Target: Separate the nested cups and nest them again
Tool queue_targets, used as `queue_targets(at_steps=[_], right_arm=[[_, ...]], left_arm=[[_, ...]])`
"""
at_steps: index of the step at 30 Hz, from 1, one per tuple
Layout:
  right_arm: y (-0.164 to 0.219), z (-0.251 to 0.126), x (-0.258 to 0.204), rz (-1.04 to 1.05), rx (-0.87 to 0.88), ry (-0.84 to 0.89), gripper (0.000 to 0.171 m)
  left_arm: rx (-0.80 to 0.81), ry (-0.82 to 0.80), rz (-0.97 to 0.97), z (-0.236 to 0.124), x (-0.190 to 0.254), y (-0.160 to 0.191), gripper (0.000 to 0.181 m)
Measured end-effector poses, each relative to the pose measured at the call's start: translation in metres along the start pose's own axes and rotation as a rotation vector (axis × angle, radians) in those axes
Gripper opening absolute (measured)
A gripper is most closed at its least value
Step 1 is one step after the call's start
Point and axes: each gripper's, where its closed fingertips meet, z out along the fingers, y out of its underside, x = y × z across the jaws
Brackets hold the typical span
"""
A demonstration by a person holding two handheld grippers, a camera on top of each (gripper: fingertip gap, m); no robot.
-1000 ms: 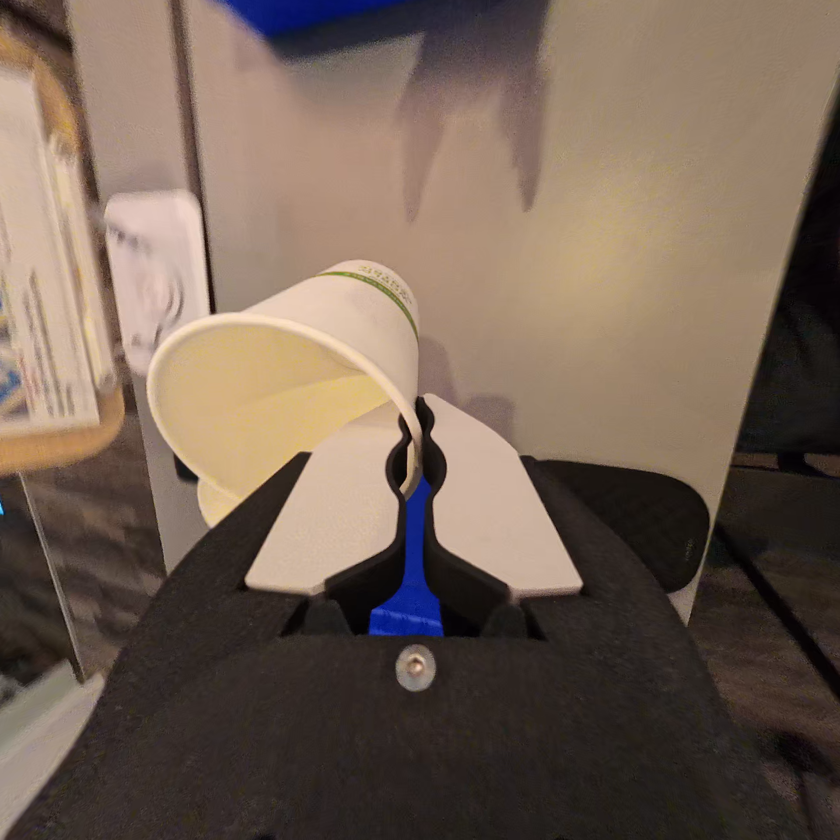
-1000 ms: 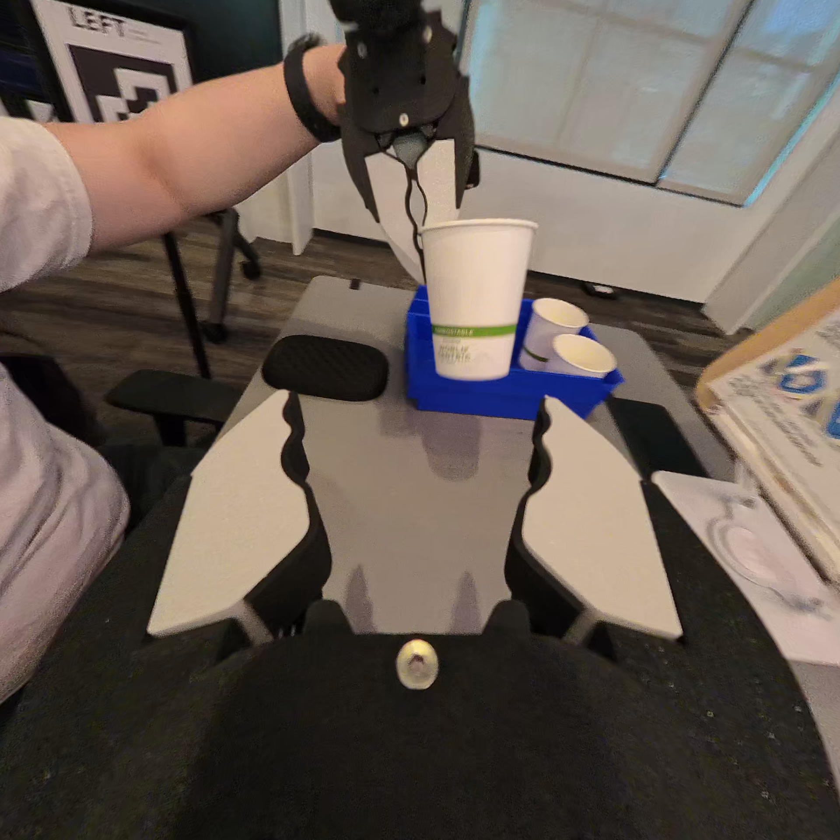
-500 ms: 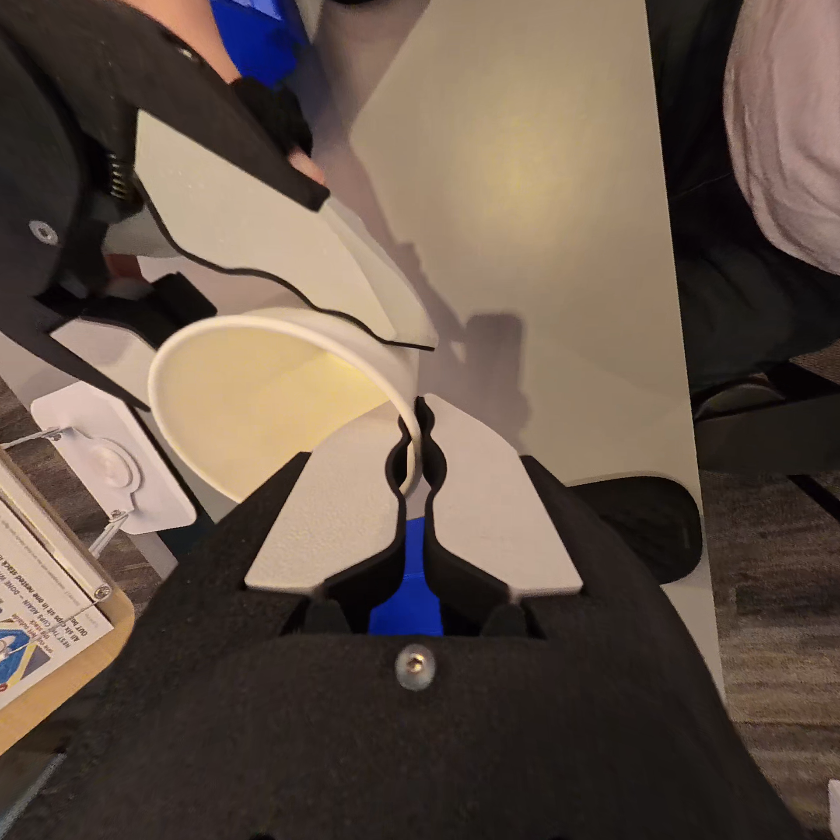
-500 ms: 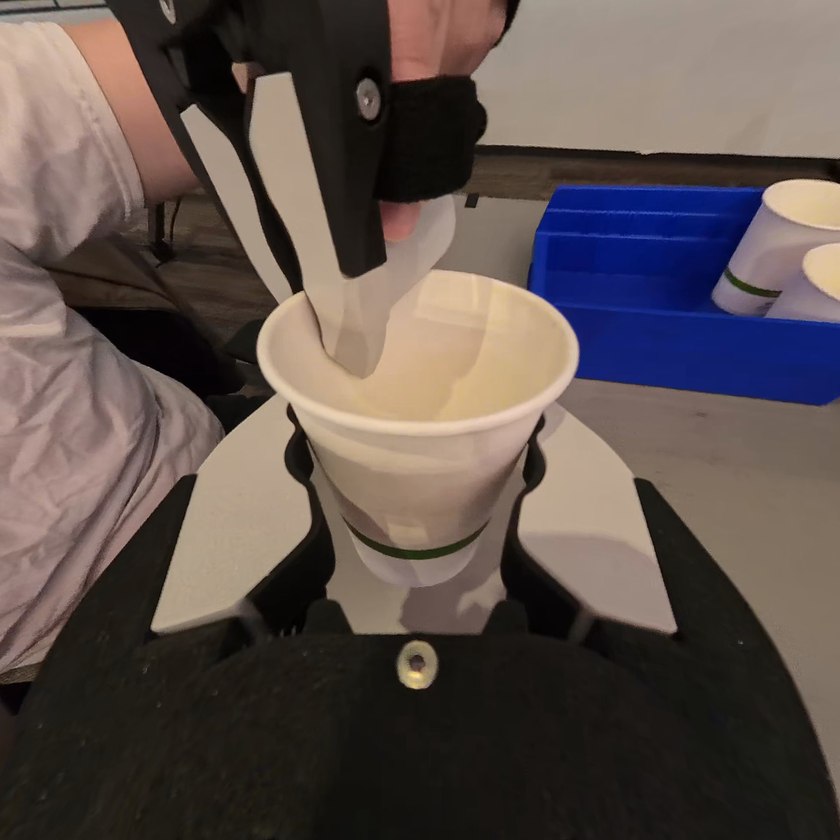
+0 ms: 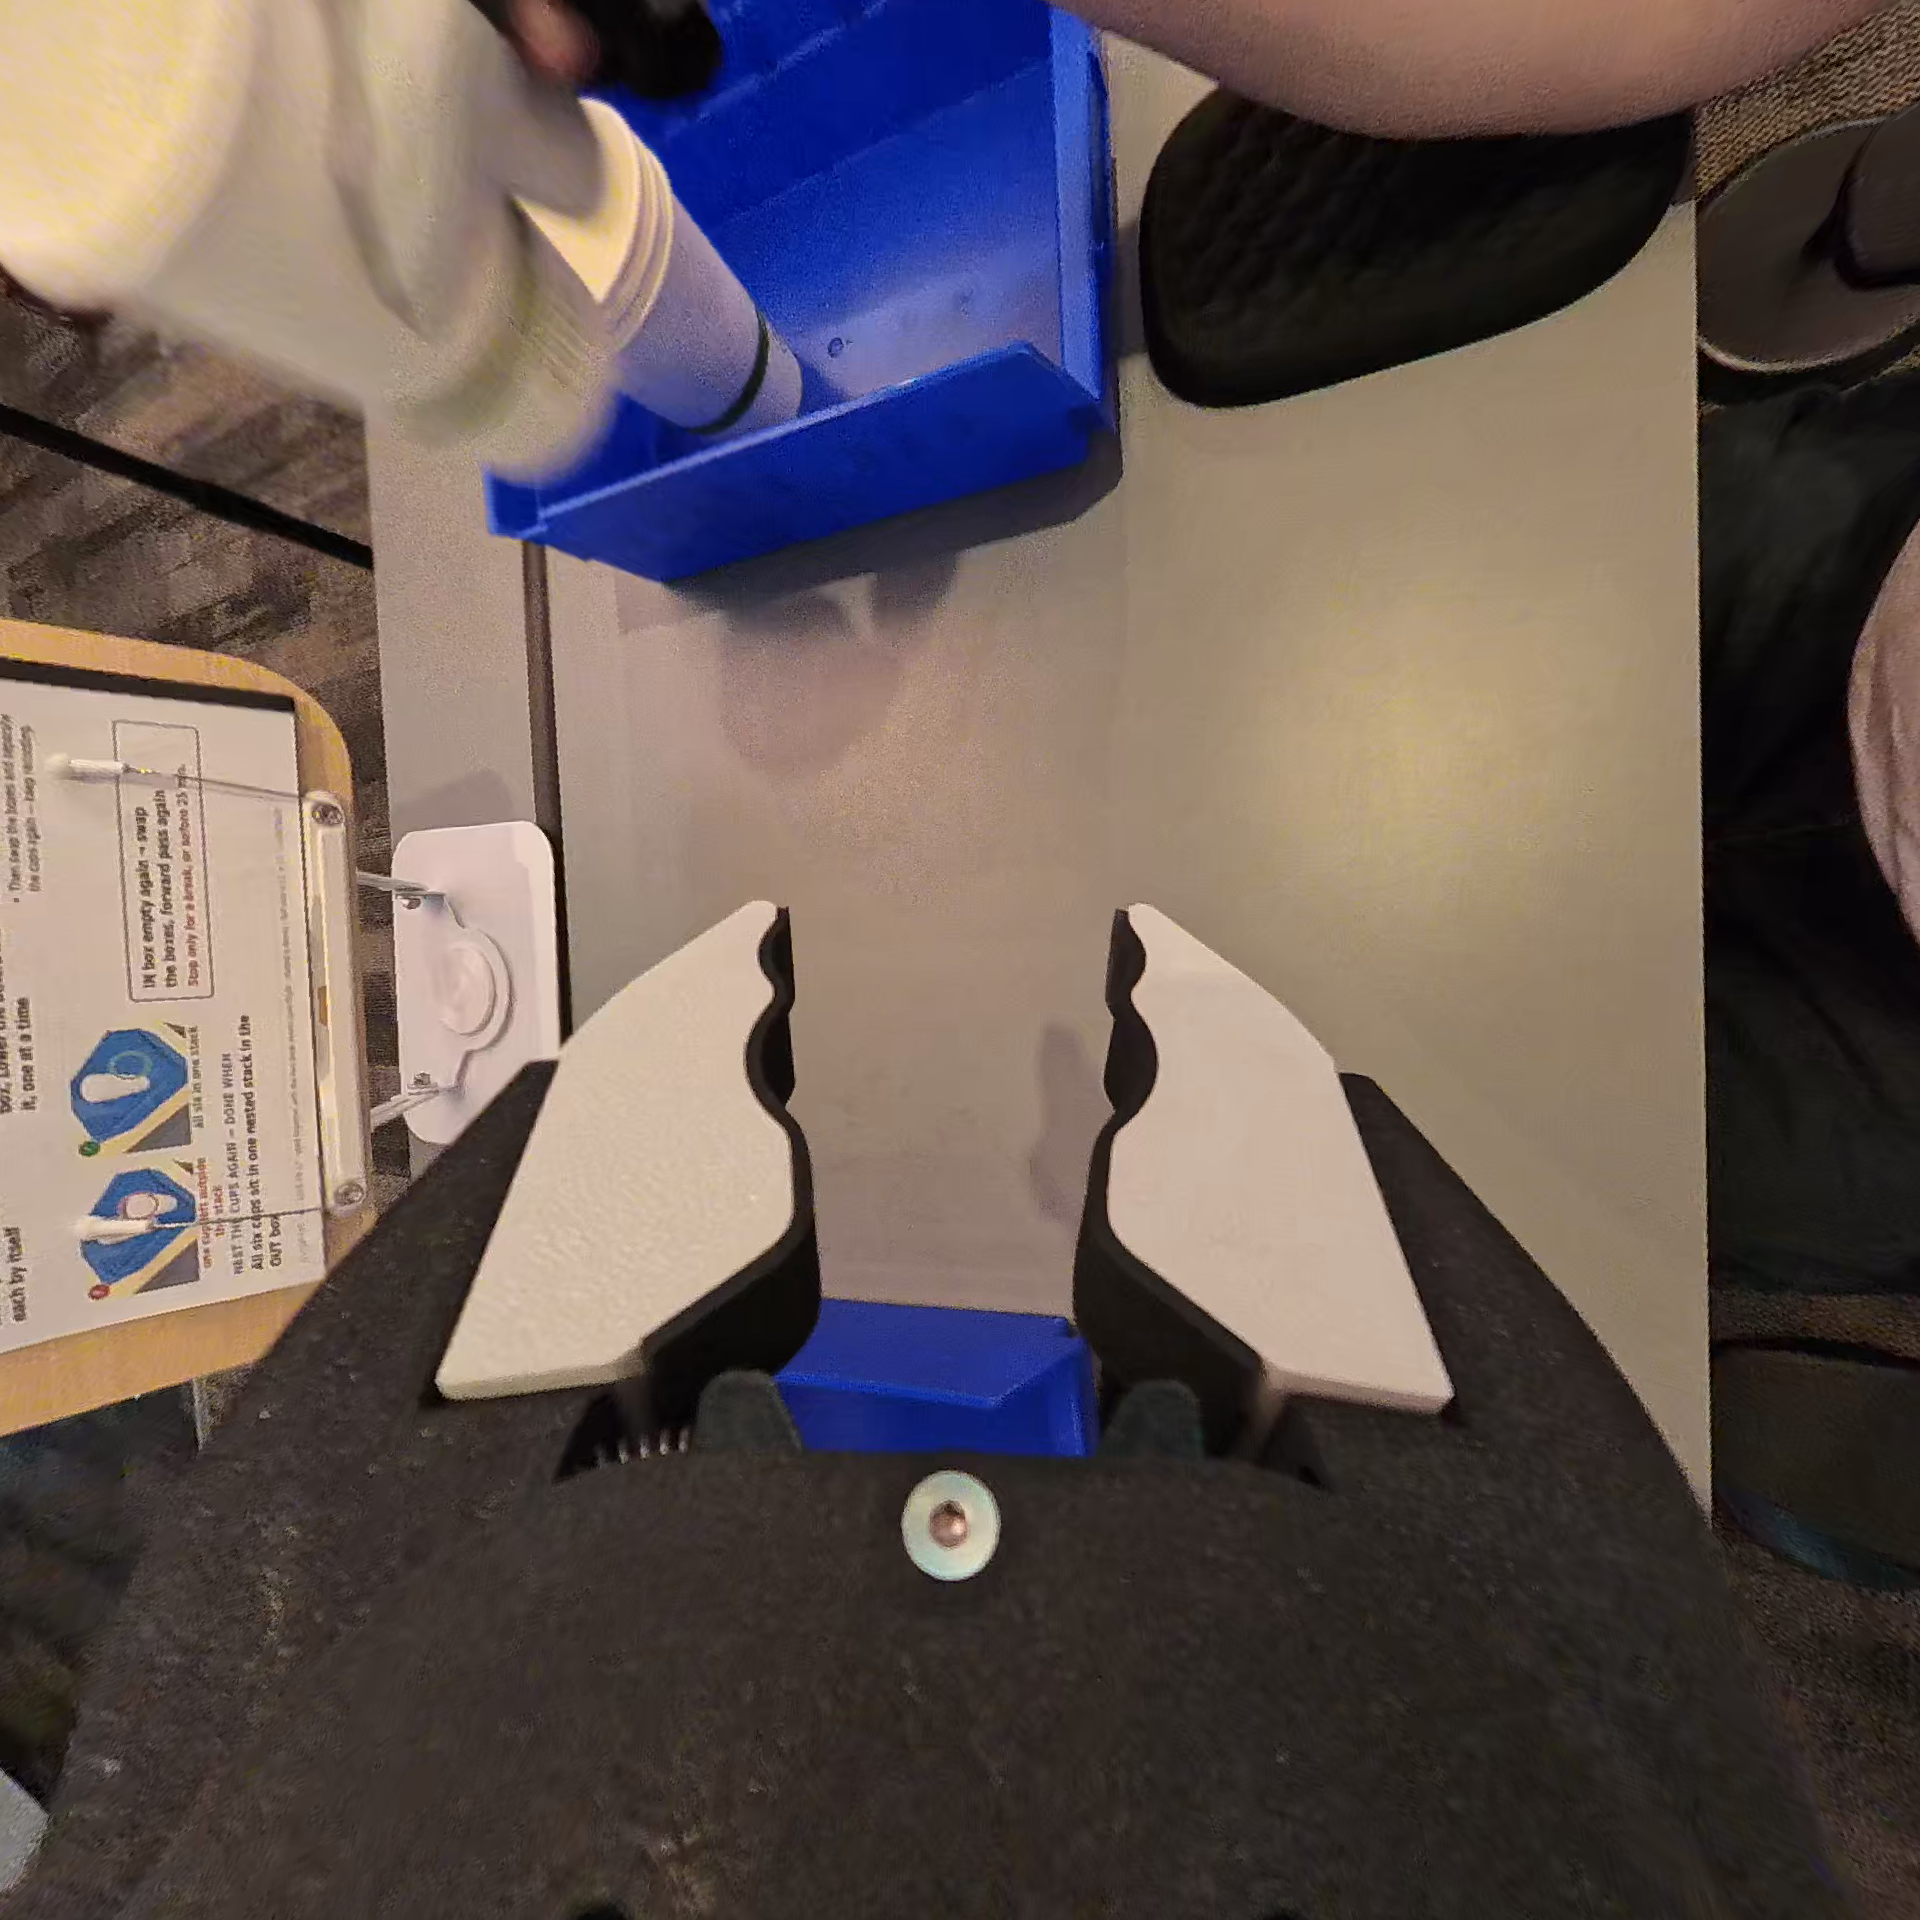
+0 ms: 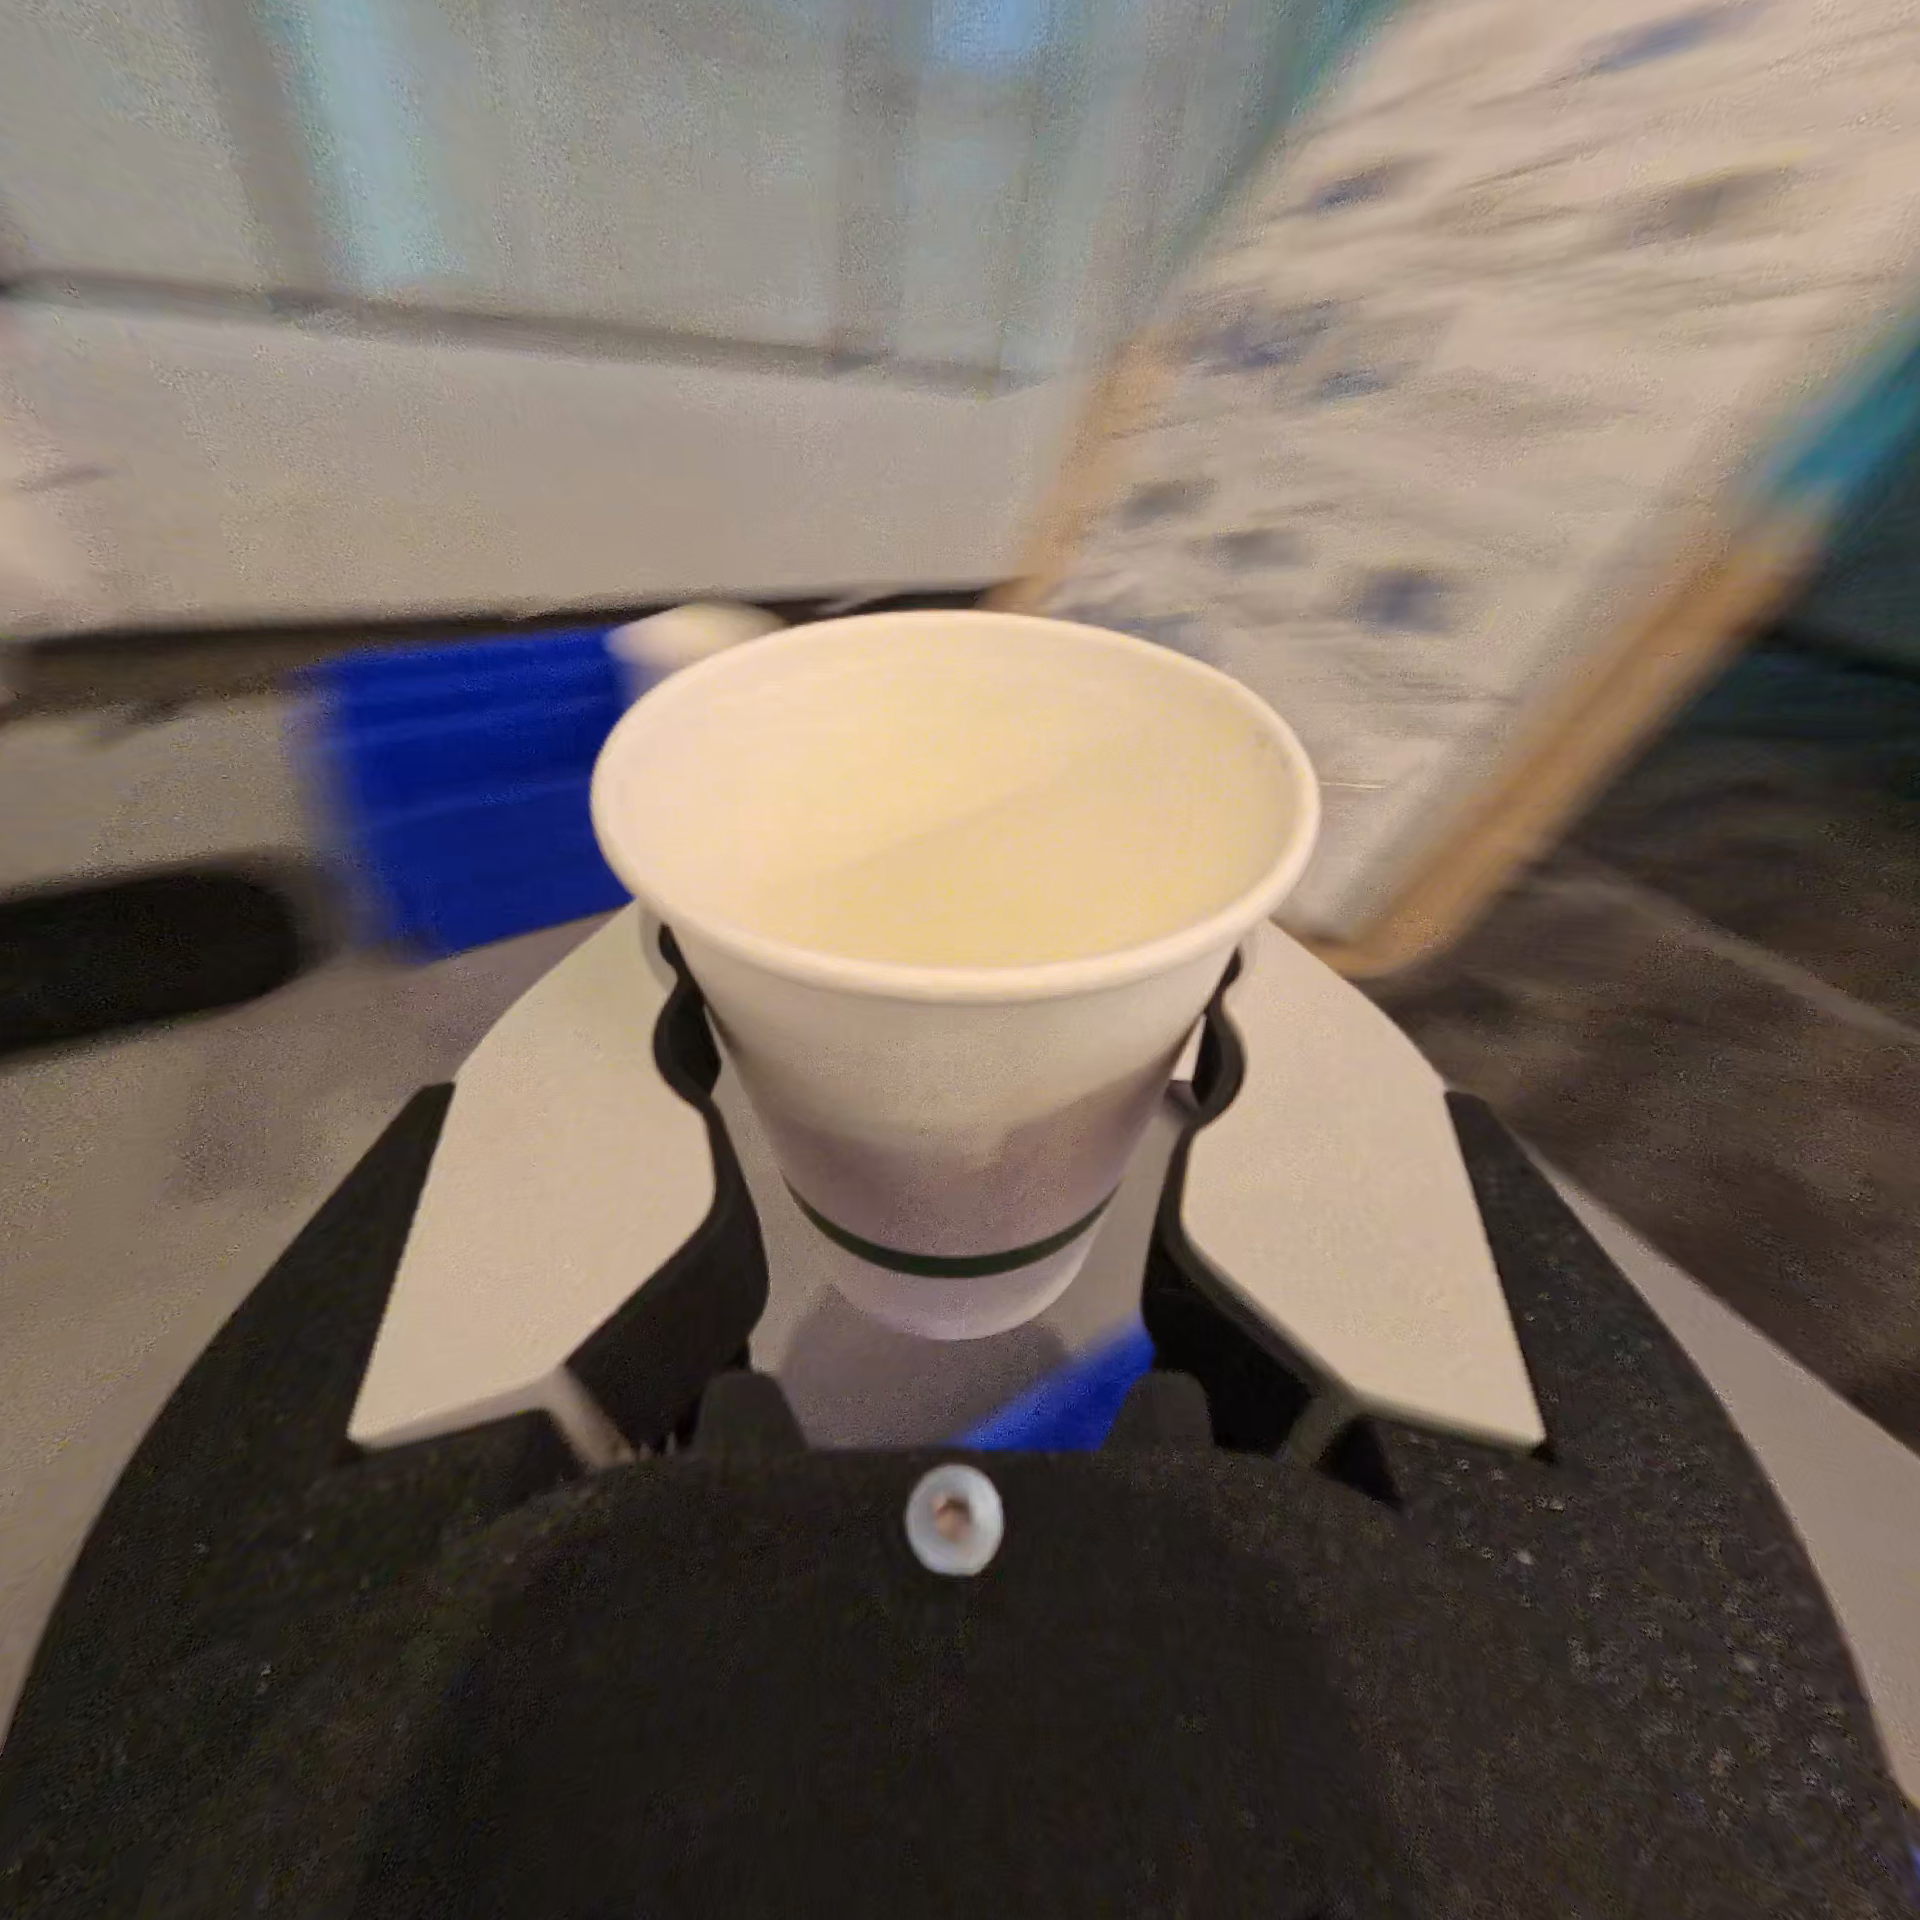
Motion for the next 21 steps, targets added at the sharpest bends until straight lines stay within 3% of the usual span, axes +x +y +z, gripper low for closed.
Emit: queue_targets(at_steps=[2,6,12,21], right_arm=[[0.002,-0.038,0.066,0.015,0.128,0.276,0.09],[0.053,-0.065,0.118,0.144,0.089,0.382,0.09],[0.095,-0.059,0.127,0.212,0.012,0.336,0.091],[0.133,-0.06,0.114,0.19,-0.272,0.263,0.091]], left_arm=[[-0.023,-0.007,0.01,0.001,0.004,0.008,0.058],[-0.055,0.001,0.02,0.005,0.009,0.019,0.056],[-0.06,0.007,0.012,0.007,0.008,0.021,0.053],[-0.067,0.019,-0.001,0.011,0.007,0.023,0.053]])
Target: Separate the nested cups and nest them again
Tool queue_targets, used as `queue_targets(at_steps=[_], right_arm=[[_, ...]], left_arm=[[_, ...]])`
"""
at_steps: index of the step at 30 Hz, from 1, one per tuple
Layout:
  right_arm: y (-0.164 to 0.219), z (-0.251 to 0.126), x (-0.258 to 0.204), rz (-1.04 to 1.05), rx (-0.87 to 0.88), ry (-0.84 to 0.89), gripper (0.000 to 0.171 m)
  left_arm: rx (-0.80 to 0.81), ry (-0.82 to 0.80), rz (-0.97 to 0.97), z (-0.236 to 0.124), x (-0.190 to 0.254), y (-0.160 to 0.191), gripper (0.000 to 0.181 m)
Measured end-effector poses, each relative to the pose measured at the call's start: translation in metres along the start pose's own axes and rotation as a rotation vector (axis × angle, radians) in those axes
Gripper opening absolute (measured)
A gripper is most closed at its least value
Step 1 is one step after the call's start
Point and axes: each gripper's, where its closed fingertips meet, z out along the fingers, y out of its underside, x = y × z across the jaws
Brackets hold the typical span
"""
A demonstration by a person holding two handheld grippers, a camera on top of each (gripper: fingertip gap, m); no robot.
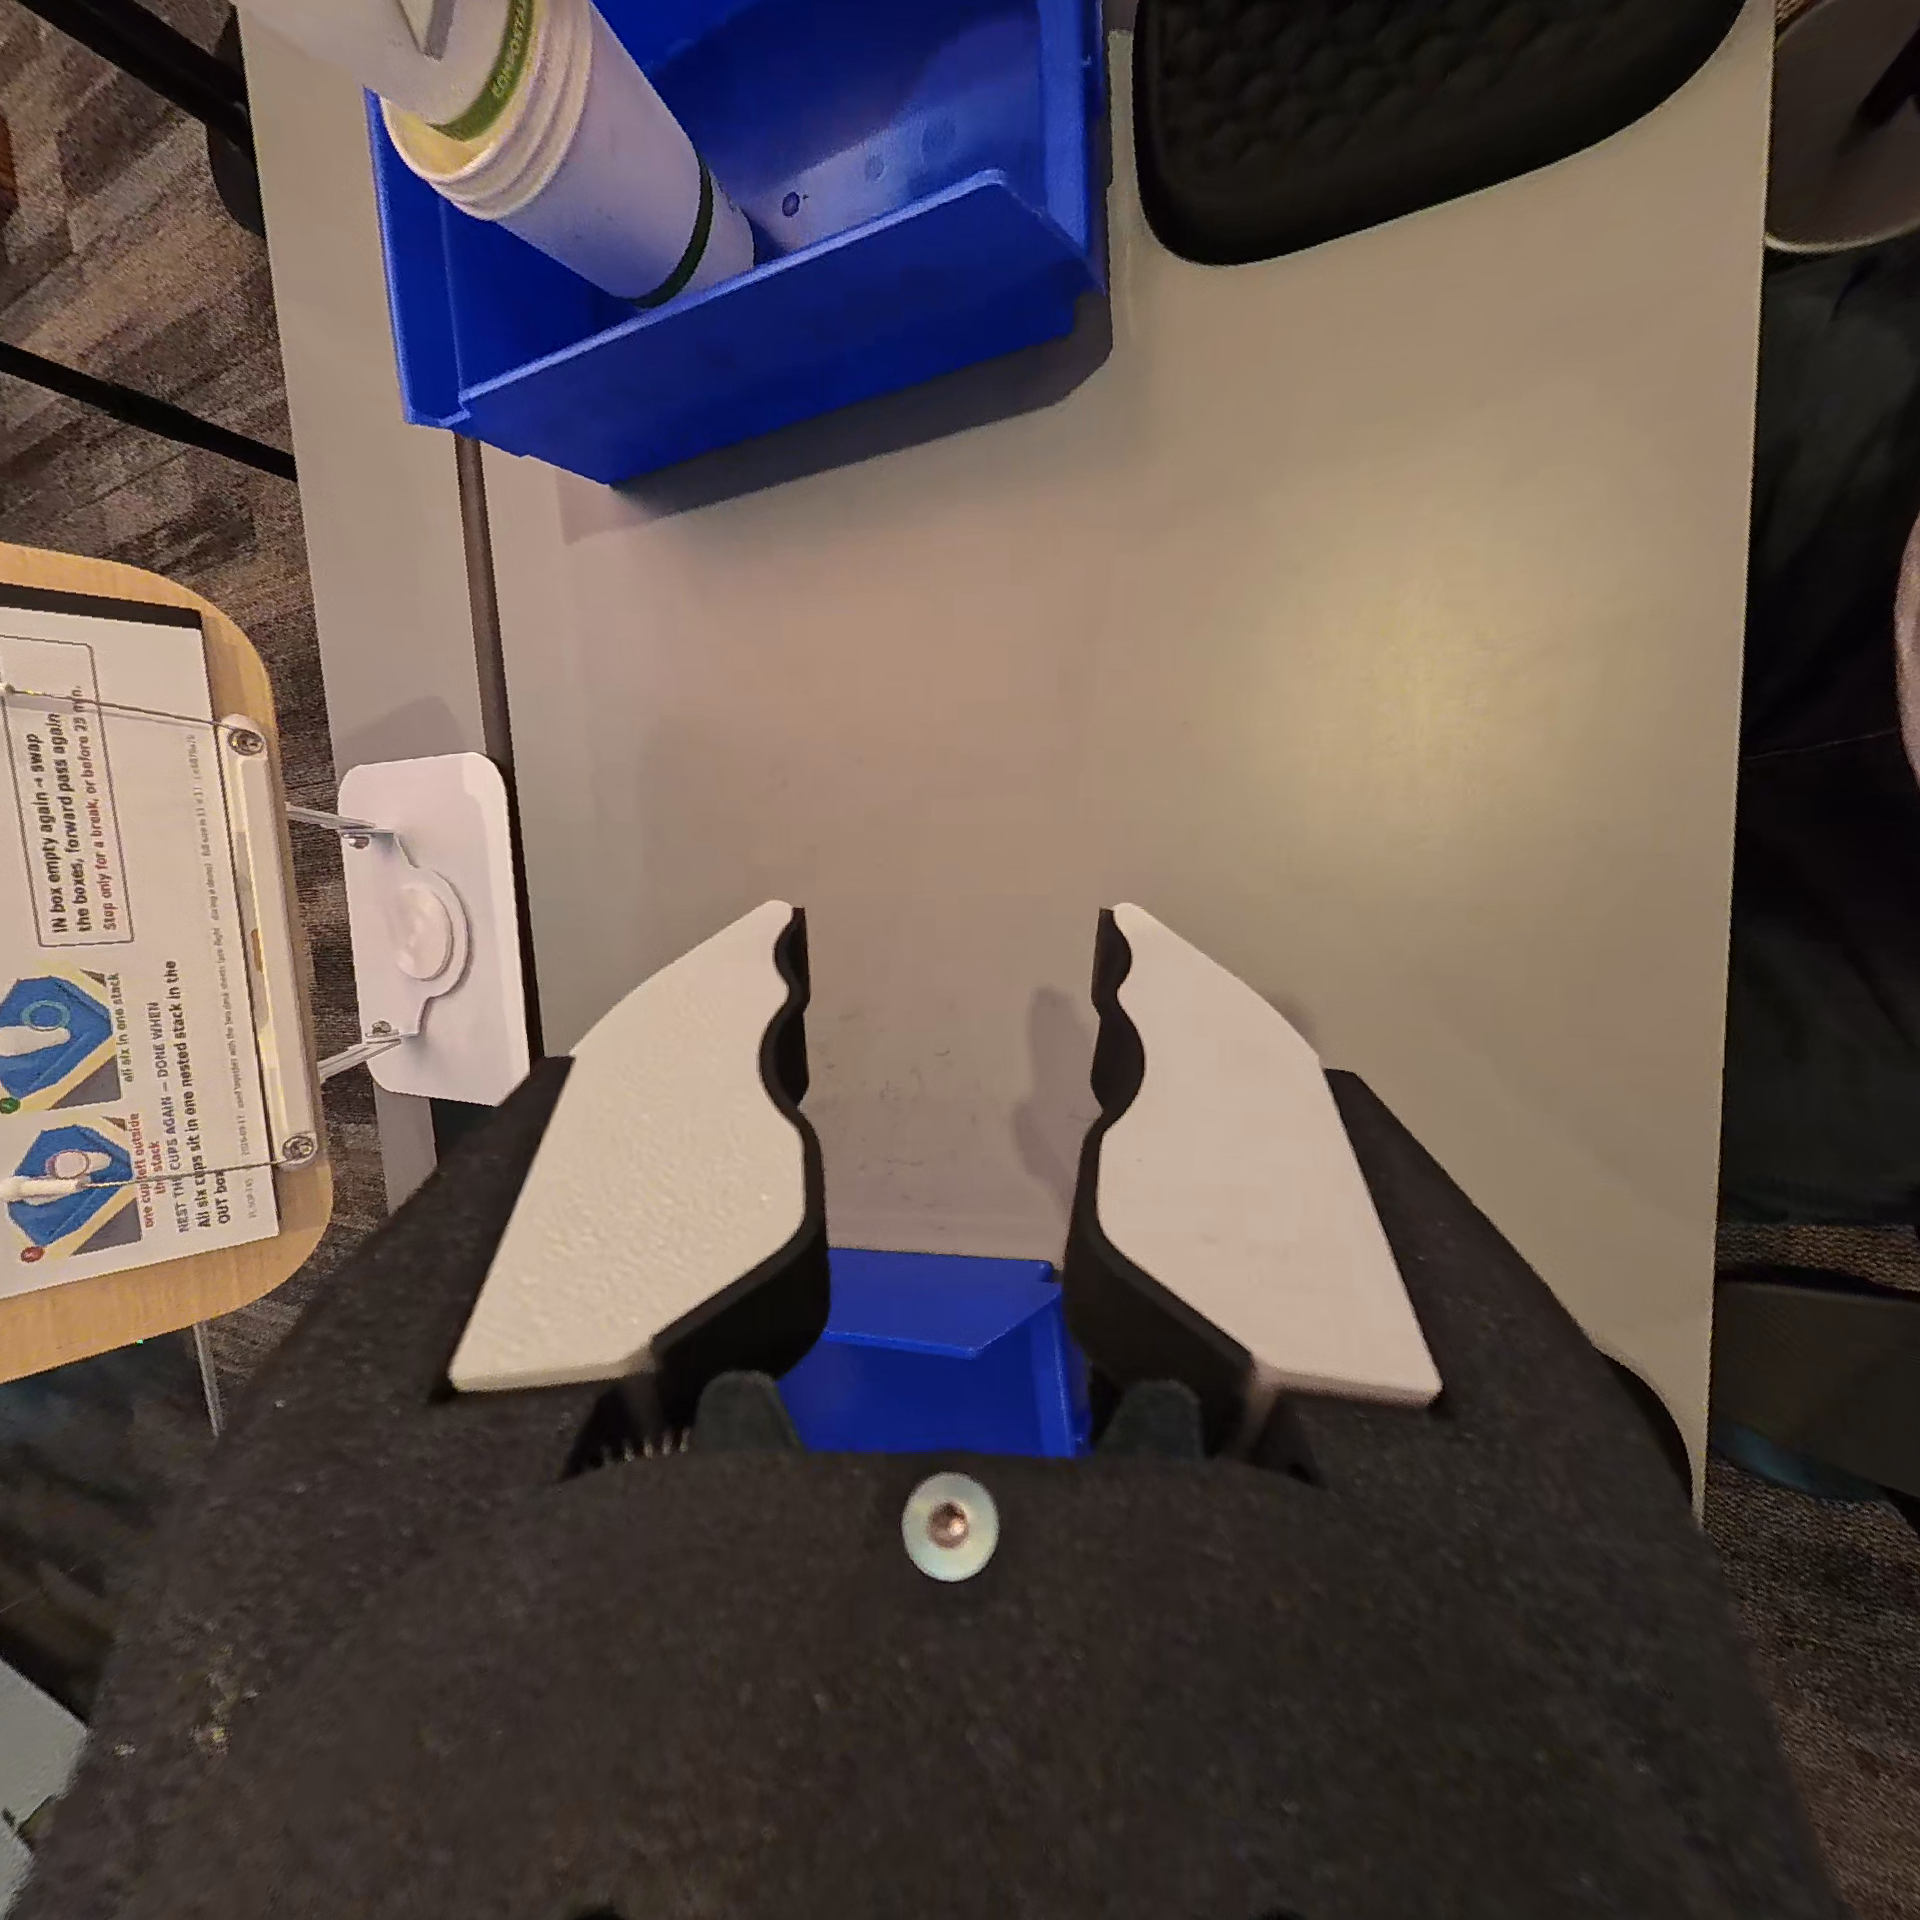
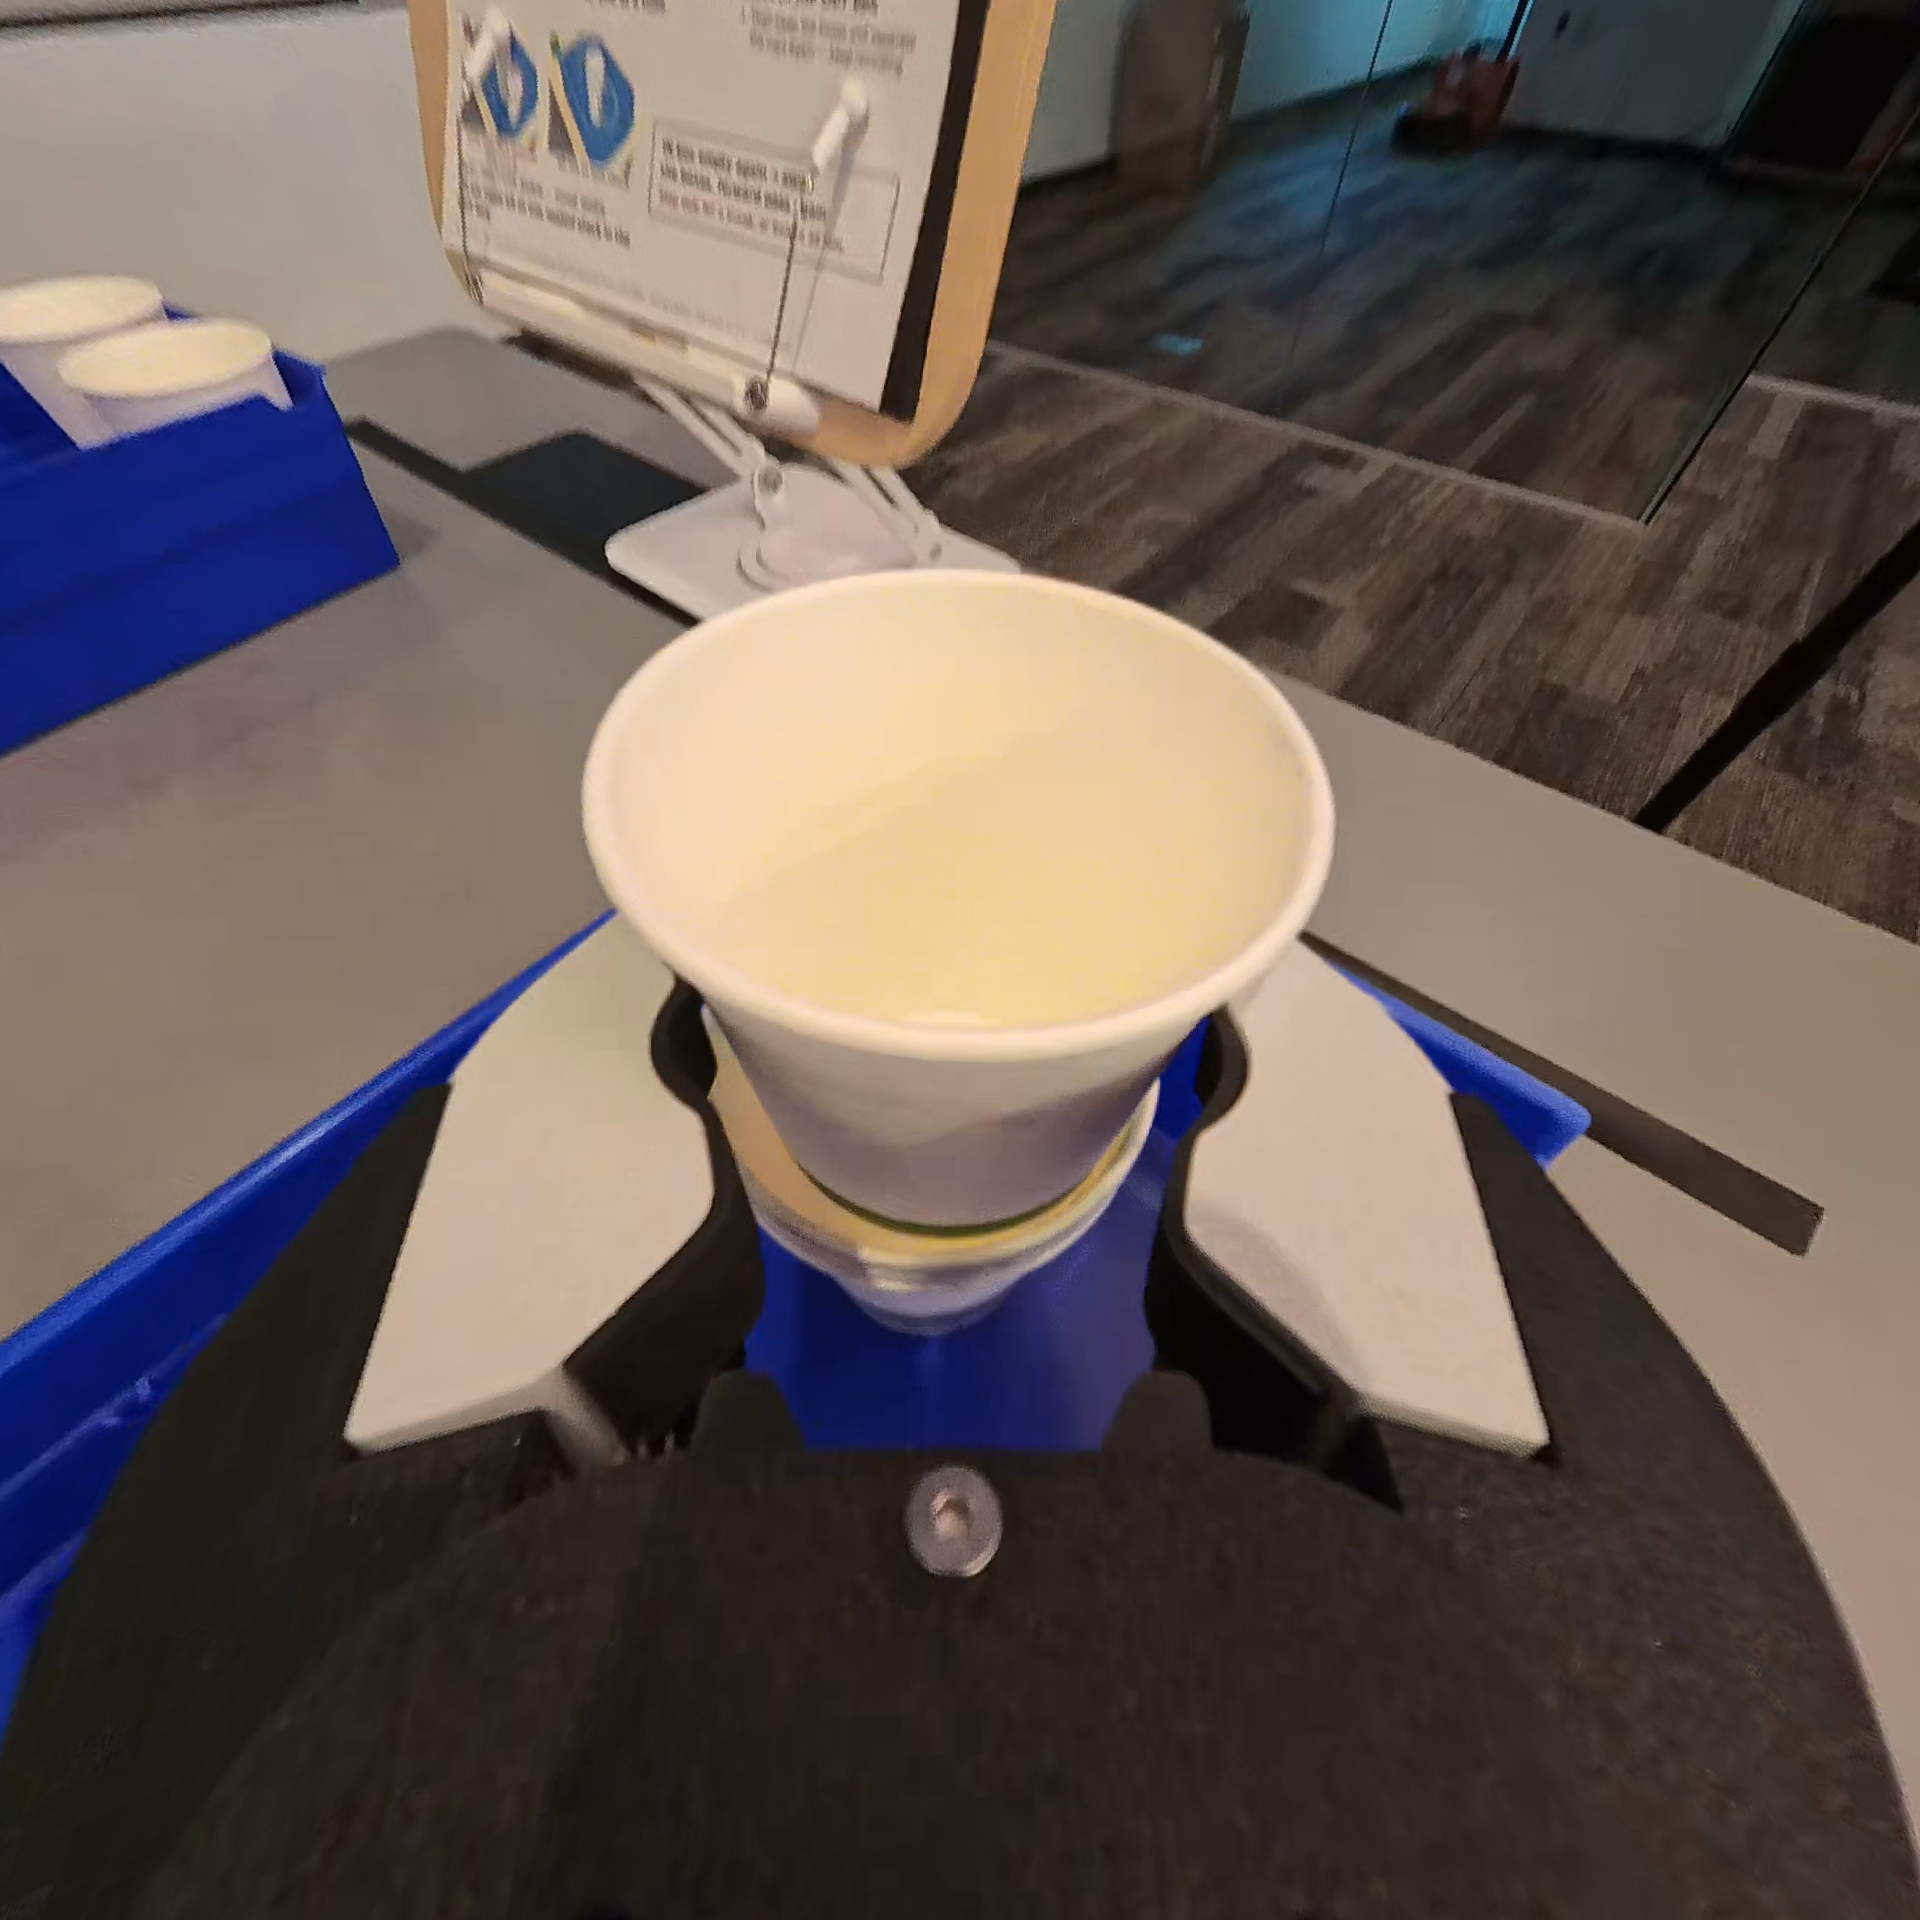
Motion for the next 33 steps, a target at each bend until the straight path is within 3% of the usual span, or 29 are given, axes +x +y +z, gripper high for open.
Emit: queue_targets(at_steps=[7,12,14,17,20,24,27,33], right_arm=[[0.026,-0.013,0.0,-0.066,-0.248,0.049,0.1],[0.031,-0.039,-0.006,-0.122,-0.38,0.082,0.099],[0.021,-0.051,-0.012,-0.161,-0.372,0.094,0.101],[-0.005,-0.067,-0.022,-0.218,-0.305,0.125,0.097],[-0.031,-0.071,-0.04,-0.267,-0.197,0.104,0.092],[-0.041,-0.065,-0.052,-0.308,-0.156,0.073,0.089],[-0.041,-0.062,-0.05,-0.349,-0.158,0.093,0.091],[-0.041,-0.058,-0.054,-0.338,-0.153,0.056,0.089]], left_arm=[[-0.007,-0.003,-0.003,-0.001,-0.003,0.002,0.053],[-0.005,-0.062,-0.09,-0.011,-0.033,0.029,0.053],[-0.022,-0.126,-0.176,-0.015,-0.061,0.057,0.051],[-0.172,-0.287,-0.302,-0.014,-0.114,0.13,0.048],[-0.239,-0.315,-0.464,0.012,-0.141,0.194,0.046],[-0.414,-0.371,-0.516,0.042,-0.163,0.273,0.038],[-0.475,-0.325,-0.526,0.061,-0.163,0.299,0.037],[-0.516,-0.276,-0.52,0.084,-0.165,0.314,0.035]])
